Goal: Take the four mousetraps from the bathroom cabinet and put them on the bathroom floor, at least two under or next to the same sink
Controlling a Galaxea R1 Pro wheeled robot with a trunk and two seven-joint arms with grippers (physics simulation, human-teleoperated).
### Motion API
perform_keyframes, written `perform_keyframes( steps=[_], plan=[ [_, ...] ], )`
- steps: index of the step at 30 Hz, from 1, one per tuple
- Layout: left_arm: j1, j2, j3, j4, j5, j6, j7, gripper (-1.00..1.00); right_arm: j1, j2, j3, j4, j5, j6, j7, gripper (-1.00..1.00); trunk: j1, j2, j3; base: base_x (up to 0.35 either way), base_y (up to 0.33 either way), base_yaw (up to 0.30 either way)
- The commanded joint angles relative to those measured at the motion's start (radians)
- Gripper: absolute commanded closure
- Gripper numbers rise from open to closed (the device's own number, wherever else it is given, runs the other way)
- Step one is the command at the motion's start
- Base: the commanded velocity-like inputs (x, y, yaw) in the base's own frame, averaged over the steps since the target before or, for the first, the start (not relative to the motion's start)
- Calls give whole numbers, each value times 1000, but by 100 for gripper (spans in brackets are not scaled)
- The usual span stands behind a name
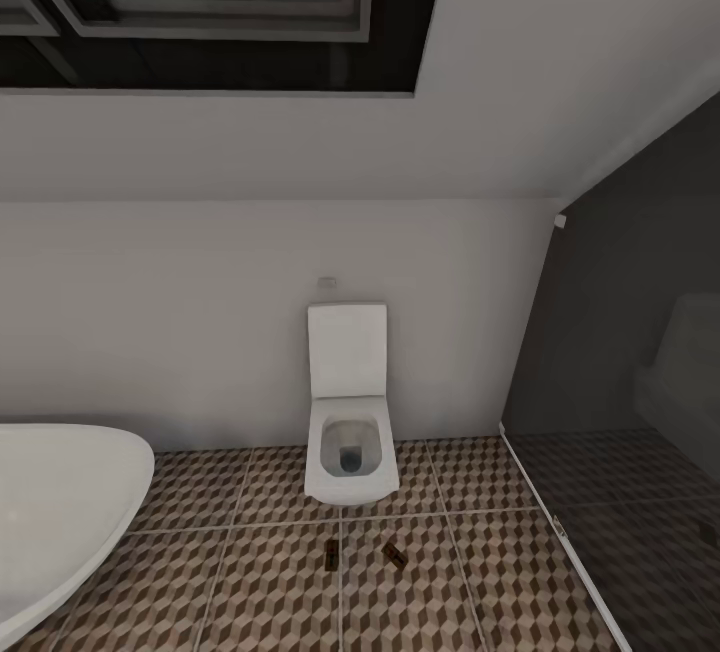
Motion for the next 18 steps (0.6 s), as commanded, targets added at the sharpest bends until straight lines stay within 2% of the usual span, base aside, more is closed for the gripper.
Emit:
perform_keyframes(
  steps=[1, 18],
  plan=[
    [-2, 0, -9, 4, 7, -7, 0, -100, -1, 0, 9, 0, -8, -1, -2, -100, 1, -2, -2, 0, 0, 0],
    [-2, -1, -7, 2, 5, -11, 0, -100, -1, 2, 9, -2, -6, -1, -1, -100, 1, -2, -2, 0, 0, 0]
  ],
)
